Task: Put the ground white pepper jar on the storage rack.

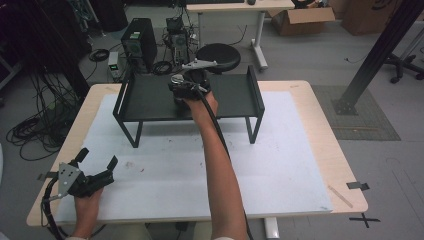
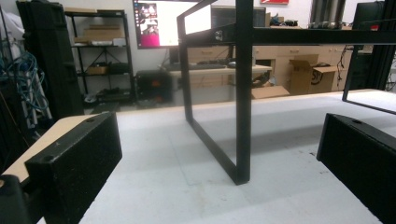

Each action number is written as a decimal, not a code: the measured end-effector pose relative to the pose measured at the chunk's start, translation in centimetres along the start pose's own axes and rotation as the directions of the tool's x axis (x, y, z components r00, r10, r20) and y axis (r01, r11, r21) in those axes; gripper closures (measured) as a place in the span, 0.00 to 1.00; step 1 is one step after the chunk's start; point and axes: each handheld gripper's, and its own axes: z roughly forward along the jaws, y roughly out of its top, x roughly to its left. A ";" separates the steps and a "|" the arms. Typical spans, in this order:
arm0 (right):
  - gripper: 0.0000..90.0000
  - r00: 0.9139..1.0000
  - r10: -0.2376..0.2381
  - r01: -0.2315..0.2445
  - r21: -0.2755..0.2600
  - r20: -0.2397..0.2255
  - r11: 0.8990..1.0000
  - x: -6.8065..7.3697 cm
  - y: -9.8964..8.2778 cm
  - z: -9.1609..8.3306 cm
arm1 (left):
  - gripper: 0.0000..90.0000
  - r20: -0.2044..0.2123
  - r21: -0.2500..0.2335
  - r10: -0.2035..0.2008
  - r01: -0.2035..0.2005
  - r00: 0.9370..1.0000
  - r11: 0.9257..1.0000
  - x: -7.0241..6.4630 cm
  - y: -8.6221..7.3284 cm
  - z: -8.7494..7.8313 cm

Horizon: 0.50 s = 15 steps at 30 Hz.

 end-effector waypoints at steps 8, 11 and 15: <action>0.39 1.000 0.012 -0.012 -0.023 -0.003 1.000 -0.2 -0.1 -0.3 | 0.00 0.000 0.000 0.000 0.000 1.000 1.000 0.0 0.0 0.0; 0.32 1.000 0.003 -0.003 -0.048 -0.003 0.999 -0.2 -0.2 -0.4 | 0.00 0.000 0.000 0.000 0.000 1.000 1.000 0.0 0.0 0.0; 0.26 1.000 -0.001 0.001 -0.064 0.005 0.998 -0.1 -0.2 -0.6 | 0.00 0.000 -0.001 0.000 0.000 1.000 1.000 0.0 0.0 0.0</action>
